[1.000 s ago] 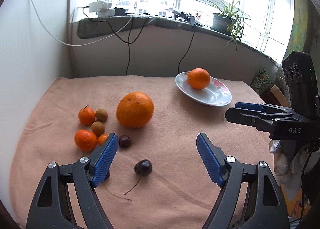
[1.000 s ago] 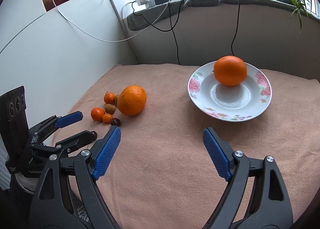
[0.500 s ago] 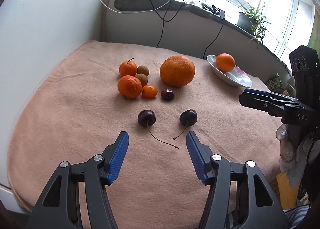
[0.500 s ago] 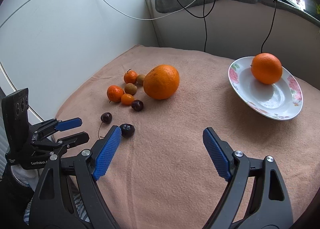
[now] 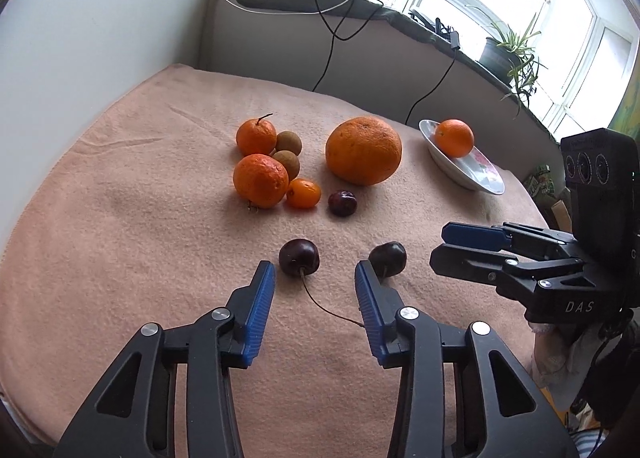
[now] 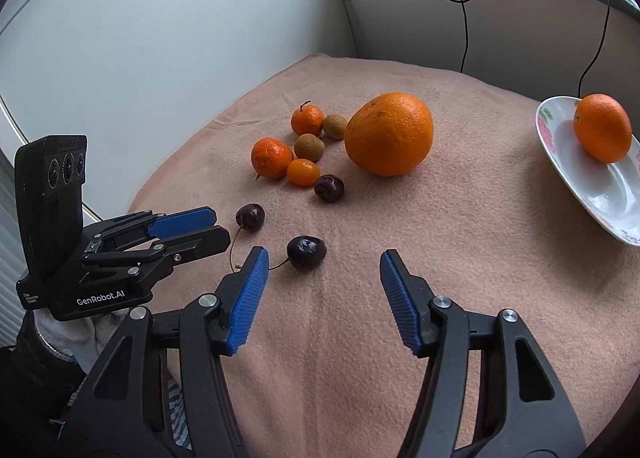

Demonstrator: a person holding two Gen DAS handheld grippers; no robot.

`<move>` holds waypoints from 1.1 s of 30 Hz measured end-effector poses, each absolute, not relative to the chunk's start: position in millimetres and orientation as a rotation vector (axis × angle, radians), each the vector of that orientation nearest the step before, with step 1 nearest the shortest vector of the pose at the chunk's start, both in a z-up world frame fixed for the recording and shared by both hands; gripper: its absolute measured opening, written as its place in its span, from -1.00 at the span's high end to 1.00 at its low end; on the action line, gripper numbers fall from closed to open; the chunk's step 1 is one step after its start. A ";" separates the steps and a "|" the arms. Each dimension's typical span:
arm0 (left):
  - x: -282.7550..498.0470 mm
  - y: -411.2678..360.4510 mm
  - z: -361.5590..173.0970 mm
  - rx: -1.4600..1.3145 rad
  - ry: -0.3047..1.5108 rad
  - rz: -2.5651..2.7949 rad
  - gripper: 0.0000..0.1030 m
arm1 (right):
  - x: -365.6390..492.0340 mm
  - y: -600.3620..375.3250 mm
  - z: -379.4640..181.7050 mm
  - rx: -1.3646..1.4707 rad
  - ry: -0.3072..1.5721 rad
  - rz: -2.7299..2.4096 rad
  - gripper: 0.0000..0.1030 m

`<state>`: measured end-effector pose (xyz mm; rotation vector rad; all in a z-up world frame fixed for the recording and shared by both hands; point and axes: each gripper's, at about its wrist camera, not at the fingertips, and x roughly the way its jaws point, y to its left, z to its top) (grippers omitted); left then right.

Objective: Organize fruits
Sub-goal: 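Move the left tool to the pair of cherries and close on them, then carry the cherries with the left tool over the plate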

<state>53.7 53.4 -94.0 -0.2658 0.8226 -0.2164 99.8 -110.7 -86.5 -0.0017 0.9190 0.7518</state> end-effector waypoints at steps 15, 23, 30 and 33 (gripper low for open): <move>72.6 58.2 -104.1 -0.300 0.866 -0.236 0.34 | 113.0 -84.5 -108.9 0.020 0.986 0.792 0.09; 77.0 54.6 -108.7 -0.284 0.886 -0.235 0.46 | 112.7 -80.5 -110.4 0.007 0.995 0.795 0.26; 77.8 54.2 -109.2 -0.273 0.883 -0.230 0.56 | 113.5 -80.9 -113.1 0.012 1.002 0.803 0.46; 77.8 54.1 -109.2 -0.275 0.880 -0.228 0.56 | 114.1 -83.5 -112.3 0.020 1.002 0.805 0.47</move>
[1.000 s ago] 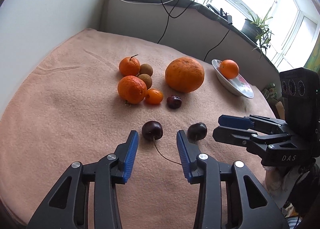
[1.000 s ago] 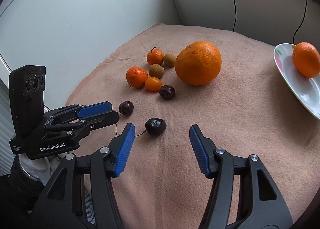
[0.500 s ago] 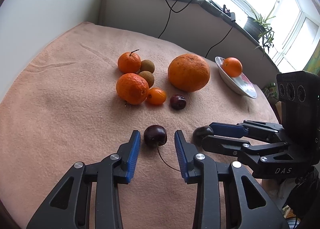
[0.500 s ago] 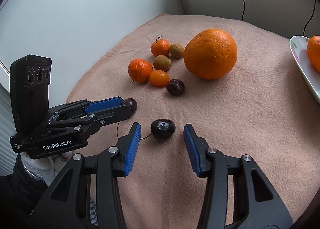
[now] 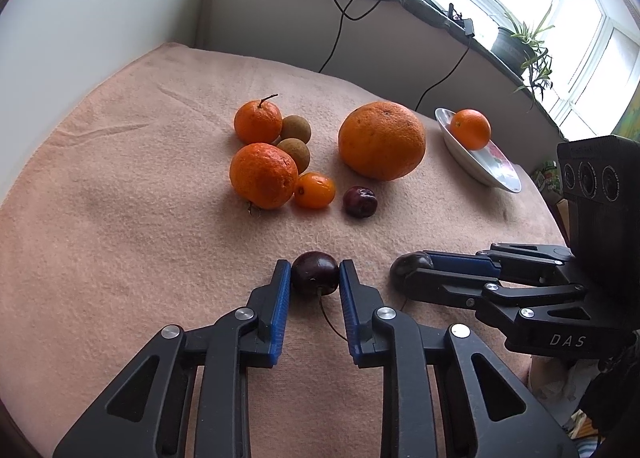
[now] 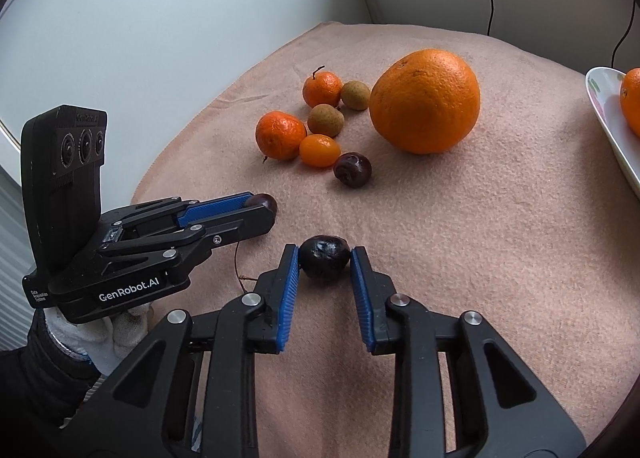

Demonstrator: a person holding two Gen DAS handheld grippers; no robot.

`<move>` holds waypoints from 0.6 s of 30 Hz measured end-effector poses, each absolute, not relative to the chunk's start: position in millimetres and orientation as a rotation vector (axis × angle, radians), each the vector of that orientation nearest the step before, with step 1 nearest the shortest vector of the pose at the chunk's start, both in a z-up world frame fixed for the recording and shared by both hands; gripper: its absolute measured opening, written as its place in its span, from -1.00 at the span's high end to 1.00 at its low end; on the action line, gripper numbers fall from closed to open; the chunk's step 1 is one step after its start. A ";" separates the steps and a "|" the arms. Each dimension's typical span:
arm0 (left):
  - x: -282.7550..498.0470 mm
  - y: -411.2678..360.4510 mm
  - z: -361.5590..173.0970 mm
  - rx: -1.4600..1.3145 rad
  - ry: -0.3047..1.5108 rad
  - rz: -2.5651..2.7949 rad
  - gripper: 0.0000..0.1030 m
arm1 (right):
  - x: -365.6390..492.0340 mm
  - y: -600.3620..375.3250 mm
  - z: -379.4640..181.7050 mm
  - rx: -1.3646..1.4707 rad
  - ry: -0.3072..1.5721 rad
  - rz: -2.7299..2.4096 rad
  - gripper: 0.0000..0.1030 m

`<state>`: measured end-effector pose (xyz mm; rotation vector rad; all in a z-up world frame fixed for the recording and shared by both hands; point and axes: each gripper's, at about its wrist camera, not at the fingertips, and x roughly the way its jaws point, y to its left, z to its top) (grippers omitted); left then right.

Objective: Organize fruits
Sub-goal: 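Carry the cherries with the left tool over the plate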

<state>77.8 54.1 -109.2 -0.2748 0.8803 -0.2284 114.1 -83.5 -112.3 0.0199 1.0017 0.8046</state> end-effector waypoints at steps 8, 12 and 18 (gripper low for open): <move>76.0 54.2 -106.1 -0.280 0.873 -0.232 0.56 | 113.5 -90.8 -107.8 0.042 0.982 0.802 0.48; 76.1 50.8 -99.1 -0.279 0.857 -0.241 0.56 | 114.8 -98.9 -104.3 0.054 0.972 0.791 0.48; 79.1 42.1 -88.7 -0.280 0.835 -0.266 0.56 | 118.1 -122.2 -93.5 0.081 0.946 0.758 0.48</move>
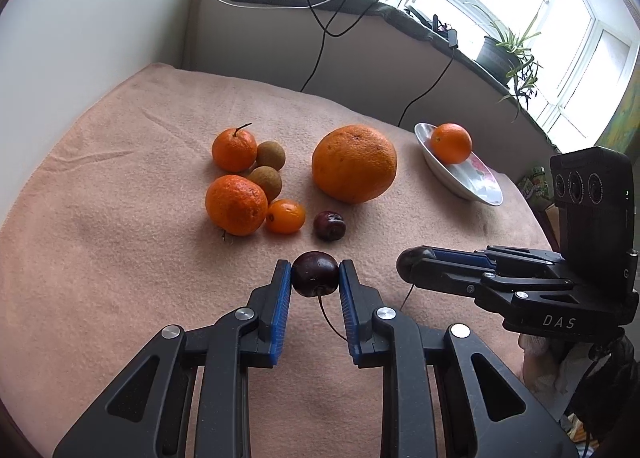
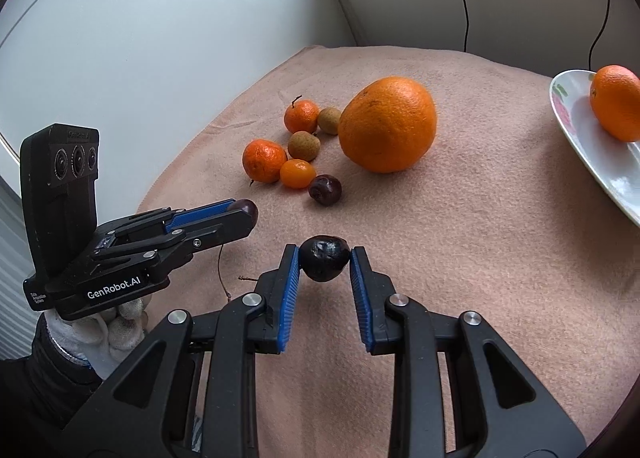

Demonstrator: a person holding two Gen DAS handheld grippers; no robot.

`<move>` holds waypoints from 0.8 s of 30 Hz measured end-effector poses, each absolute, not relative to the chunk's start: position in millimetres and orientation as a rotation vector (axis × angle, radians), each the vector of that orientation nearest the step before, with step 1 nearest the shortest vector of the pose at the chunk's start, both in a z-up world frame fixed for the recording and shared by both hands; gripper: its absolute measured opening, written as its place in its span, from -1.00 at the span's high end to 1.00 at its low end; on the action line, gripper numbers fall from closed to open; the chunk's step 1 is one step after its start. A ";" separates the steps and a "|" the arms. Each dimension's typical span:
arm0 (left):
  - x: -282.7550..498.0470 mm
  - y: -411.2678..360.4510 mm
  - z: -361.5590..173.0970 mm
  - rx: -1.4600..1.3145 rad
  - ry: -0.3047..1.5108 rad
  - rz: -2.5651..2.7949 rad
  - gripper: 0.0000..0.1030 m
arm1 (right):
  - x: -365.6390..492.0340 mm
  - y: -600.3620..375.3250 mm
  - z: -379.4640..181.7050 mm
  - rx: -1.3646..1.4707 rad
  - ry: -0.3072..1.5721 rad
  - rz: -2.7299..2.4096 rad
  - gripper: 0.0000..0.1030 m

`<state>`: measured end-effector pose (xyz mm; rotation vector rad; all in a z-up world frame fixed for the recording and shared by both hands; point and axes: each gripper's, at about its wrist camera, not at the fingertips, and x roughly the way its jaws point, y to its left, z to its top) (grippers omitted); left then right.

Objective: Organize fruits
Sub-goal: 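Carry the cherries with the left tool over the plate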

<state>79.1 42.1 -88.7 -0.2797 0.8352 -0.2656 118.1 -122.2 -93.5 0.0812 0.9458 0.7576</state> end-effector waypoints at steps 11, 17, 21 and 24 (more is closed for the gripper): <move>104.1 7.5 -65.8 -0.257 0.792 -0.345 0.56 | 125.9 -188.9 -68.9 0.144 0.877 0.656 0.48; 122.4 -19.9 -56.4 -0.227 0.774 -0.400 0.56 | 133.7 -224.8 -60.8 0.167 0.849 0.593 0.48; 134.7 -40.9 -53.2 -0.218 0.772 -0.436 0.56 | 140.6 -246.2 -56.7 0.184 0.836 0.554 0.48; 144.6 -57.6 -51.5 -0.206 0.775 -0.463 0.56 | 146.8 -259.3 -56.9 0.195 0.829 0.525 0.48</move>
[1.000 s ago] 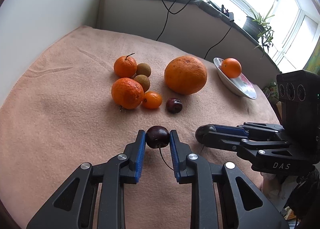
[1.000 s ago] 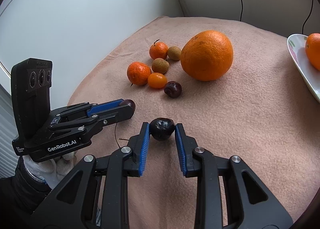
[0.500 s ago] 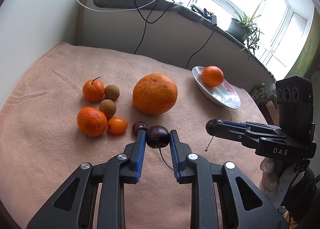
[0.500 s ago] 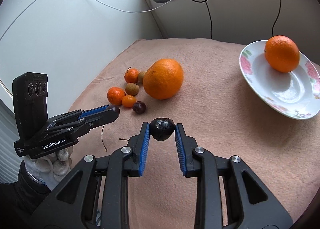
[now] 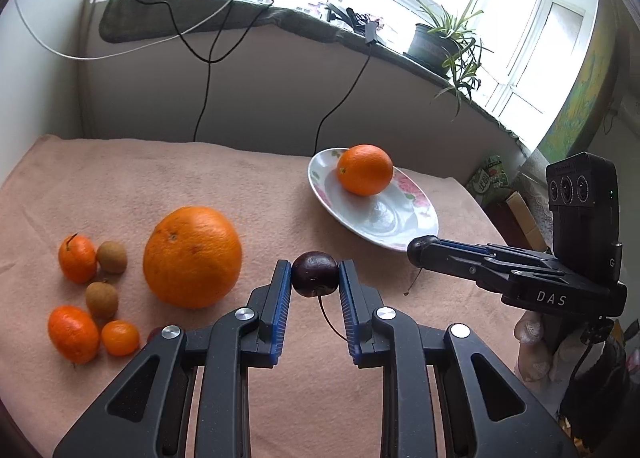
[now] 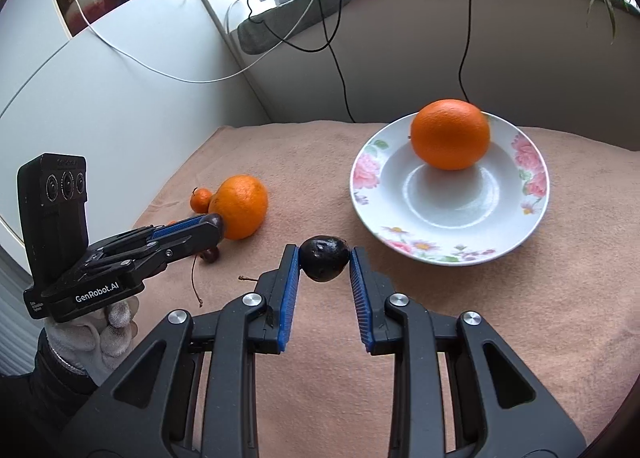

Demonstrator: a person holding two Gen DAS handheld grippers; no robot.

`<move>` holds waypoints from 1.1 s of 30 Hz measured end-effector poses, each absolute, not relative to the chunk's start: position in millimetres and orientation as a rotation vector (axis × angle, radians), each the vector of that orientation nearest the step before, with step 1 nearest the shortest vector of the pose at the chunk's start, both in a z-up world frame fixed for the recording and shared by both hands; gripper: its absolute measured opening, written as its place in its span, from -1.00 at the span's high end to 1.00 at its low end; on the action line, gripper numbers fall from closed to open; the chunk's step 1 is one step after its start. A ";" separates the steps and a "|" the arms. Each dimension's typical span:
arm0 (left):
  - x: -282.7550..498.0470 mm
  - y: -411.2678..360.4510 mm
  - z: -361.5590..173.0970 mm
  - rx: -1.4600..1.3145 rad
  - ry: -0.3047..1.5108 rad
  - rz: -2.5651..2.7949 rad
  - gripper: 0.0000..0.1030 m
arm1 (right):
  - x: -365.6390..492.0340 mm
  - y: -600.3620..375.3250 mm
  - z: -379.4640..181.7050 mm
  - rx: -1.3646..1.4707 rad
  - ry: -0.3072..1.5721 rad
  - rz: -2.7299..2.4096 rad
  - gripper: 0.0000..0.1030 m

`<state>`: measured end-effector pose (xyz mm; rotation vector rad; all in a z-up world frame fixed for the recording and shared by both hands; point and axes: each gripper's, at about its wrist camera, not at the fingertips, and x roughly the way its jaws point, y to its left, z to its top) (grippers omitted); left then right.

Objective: Organize fruits
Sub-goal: 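Carry the cherries with the left tool over the plate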

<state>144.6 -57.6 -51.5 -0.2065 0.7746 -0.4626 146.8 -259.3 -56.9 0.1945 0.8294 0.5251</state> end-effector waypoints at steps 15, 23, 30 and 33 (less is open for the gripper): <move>182.3 -144.4 -55.5 -0.148 0.809 -0.572 0.56 | 187.9 -321.2 -69.7 0.172 0.836 0.384 0.48; 195.5 -169.0 -66.7 -0.139 0.842 -0.585 0.56 | 216.8 -340.1 -72.8 0.145 0.838 0.345 0.48; 202.1 -183.5 -71.7 -0.126 0.853 -0.588 0.56 | 240.8 -340.7 -74.8 0.138 0.834 0.318 0.48; 203.8 -185.8 -72.6 -0.126 0.857 -0.591 0.56 | 249.0 -340.0 -76.4 0.154 0.841 0.321 0.48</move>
